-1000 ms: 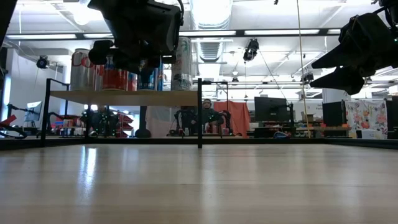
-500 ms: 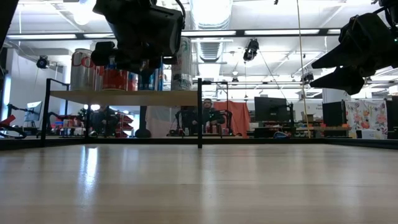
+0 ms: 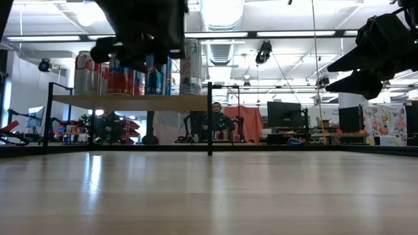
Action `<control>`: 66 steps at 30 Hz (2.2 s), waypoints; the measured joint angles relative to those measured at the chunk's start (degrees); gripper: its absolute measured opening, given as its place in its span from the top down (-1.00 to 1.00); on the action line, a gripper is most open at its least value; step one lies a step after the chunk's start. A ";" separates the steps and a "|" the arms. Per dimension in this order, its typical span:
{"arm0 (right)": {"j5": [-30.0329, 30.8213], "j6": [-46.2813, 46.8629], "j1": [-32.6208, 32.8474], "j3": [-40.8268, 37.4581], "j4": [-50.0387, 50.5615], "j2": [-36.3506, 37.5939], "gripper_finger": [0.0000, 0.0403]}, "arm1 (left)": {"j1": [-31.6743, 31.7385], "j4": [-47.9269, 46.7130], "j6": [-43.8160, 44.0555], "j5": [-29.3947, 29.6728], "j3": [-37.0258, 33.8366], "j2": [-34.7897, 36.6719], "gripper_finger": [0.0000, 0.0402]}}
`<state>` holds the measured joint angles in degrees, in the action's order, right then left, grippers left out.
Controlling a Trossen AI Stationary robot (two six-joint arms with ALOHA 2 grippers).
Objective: Place canned beverage on shelf
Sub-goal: Return to Home Position
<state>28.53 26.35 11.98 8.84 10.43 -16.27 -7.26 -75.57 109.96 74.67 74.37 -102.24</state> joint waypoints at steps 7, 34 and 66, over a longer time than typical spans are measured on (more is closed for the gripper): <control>0.00 0.02 -0.01 0.00 -0.02 0.00 -0.67 | -5.73 -0.71 -0.04 -1.82 0.00 4.86 0.31; 0.00 0.02 0.01 0.00 -0.01 0.00 -0.67 | -17.10 6.45 -15.30 -11.08 -2.17 16.46 0.31; 0.01 0.02 -0.01 0.00 -0.01 0.00 -0.67 | -14.14 68.58 -70.22 -26.96 -53.44 69.03 0.31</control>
<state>28.54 26.37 11.97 8.84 10.42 -16.27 -21.39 -7.00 39.75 47.71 20.93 -33.21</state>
